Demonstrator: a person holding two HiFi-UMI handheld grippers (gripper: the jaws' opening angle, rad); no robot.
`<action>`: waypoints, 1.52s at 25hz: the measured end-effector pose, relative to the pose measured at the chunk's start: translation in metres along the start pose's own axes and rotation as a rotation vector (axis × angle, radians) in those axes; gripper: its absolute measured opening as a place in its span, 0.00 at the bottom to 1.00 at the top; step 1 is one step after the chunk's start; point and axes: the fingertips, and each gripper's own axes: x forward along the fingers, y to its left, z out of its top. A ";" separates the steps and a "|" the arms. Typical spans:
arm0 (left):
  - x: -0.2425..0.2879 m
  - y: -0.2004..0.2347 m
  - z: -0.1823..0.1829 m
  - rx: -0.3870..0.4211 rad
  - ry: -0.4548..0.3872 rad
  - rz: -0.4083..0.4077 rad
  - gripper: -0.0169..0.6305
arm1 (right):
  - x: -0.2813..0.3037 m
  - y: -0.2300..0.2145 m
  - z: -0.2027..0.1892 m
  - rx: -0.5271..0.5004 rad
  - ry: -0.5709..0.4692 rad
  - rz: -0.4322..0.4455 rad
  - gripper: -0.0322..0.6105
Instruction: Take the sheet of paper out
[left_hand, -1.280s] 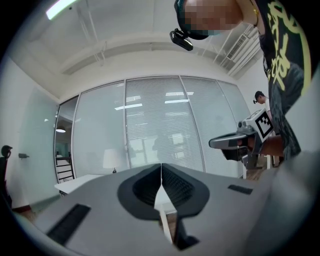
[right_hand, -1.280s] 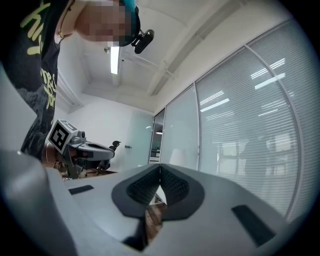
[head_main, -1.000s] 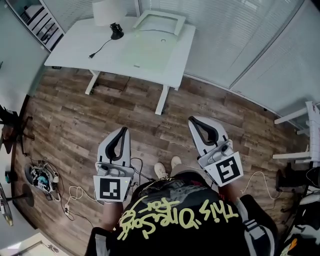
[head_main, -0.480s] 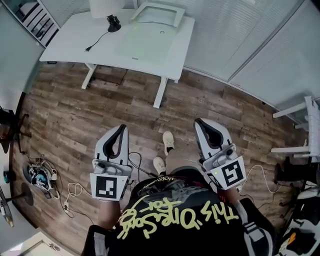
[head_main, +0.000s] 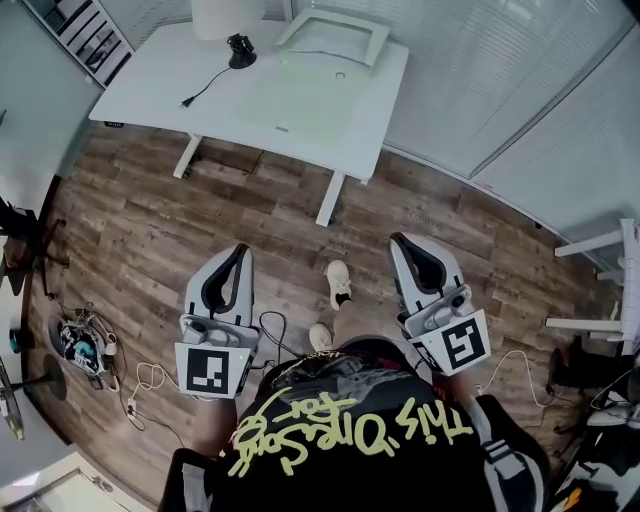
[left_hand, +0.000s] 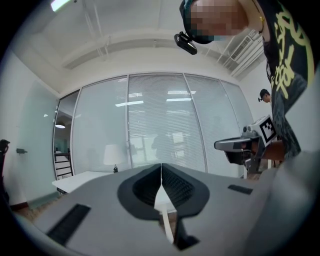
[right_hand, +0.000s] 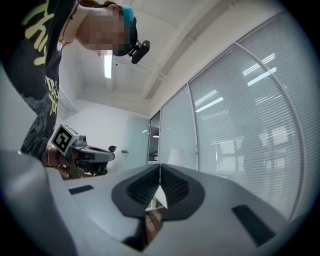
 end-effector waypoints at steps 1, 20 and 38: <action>0.005 0.005 0.002 0.006 -0.002 0.009 0.04 | 0.007 -0.004 0.000 0.000 -0.002 0.007 0.06; 0.119 0.054 0.021 0.035 -0.029 0.073 0.04 | 0.119 -0.098 0.003 -0.030 -0.018 0.050 0.06; 0.163 0.065 0.021 0.025 -0.038 0.087 0.04 | 0.156 -0.125 0.003 -0.064 -0.005 0.079 0.06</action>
